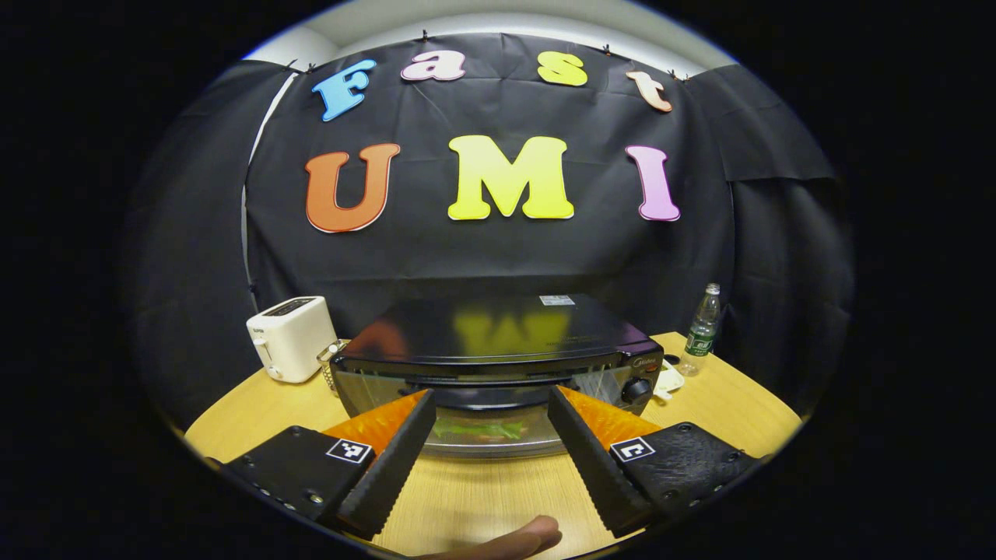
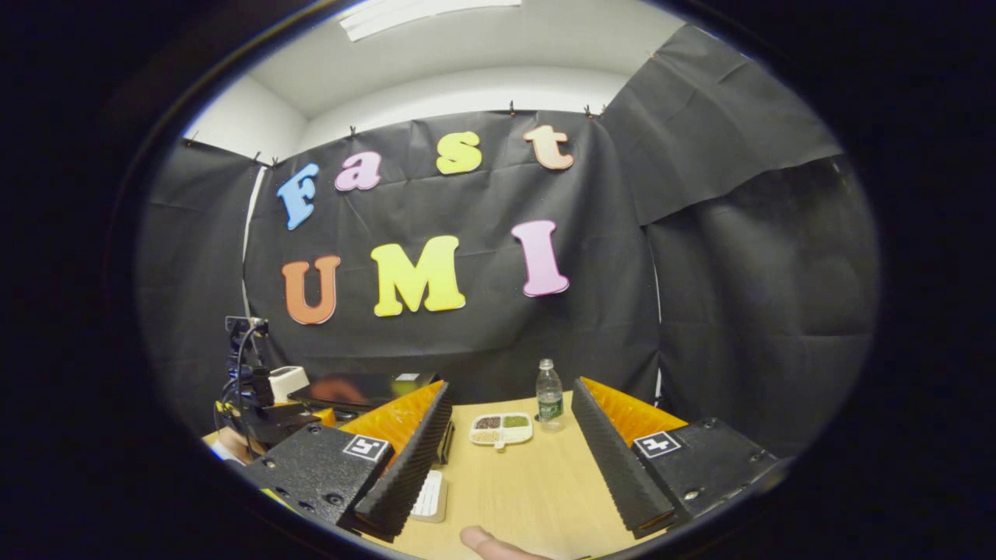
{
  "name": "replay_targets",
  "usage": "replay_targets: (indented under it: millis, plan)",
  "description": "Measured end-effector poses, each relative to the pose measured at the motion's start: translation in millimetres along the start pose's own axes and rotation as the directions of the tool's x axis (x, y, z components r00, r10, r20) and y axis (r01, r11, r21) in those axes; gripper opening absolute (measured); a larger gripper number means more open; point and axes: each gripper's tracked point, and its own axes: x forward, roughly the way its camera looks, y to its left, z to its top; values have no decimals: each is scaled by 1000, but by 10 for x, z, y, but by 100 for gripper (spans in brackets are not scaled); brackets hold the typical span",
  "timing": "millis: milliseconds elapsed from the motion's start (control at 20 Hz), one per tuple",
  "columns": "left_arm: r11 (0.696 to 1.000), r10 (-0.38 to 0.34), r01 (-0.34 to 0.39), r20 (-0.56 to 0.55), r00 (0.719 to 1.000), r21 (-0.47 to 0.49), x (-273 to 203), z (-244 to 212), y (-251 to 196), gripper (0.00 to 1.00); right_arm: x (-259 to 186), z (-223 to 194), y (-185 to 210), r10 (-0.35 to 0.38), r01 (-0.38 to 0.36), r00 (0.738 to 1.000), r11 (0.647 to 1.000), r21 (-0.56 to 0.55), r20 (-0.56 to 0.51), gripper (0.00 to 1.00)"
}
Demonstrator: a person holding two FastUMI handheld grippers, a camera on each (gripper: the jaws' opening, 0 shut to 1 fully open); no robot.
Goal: Open the electric oven with the left hand, put the food in, and close the electric oven.
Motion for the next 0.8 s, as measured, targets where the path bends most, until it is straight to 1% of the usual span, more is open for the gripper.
replay_targets:
  millis: [50,100,250,300,350,400,450,500,600,650,700,750,800]
  plan:
    - [1000,1,-1,8,1000,2,-51,30,6,96,1,-5,-10,-3,3,1000,1000,1,0,87]
    - [1000,2,-2,16,1000,0,-119,78,20,96,-5,2,-19,-5,5,1000,1000,2,0,99]
    - [1000,-13,13,41,999,-1,-334,214,-13,95,-38,-4,6,0,0,1000,1000,6,-2,99]
    - [1000,-13,12,56,998,7,-420,281,-9,95,-57,5,19,3,-3,1000,1000,8,-2,87]
    - [1000,-14,13,69,998,14,-514,353,2,95,-73,13,15,4,-4,1000,1000,7,0,99]
    - [1000,-14,13,86,996,20,-621,430,8,95,-90,29,17,4,-4,1000,1000,5,2,87]
    - [1000,-17,14,103,995,24,-720,505,2,95,-96,39,22,4,-4,1000,1000,4,5,87]
    - [1000,-17,14,122,992,26,-835,584,17,95,-111,52,35,4,-4,1000,1000,3,7,99]
    - [1000,-15,11,159,987,24,-1065,738,23,95,-159,67,42,3,-3,1000,1000,-3,10,99]
    - [1000,-10,7,171,985,16,-1198,782,17,95,-185,80,58,3,-3,1000,1000,-7,13,87]
    - [1000,-6,5,184,983,4,-1308,837,31,95,-208,106,72,4,-4,1000,1000,-11,16,87]
    - [1000,-4,6,201,980,-13,-1437,913,41,95,-239,122,87,7,-6,1000,1000,-15,19,99]
    - [1000,-3,9,215,977,-27,-1551,977,52,95,-269,143,107,8,-8,1000,1000,-19,22,99]
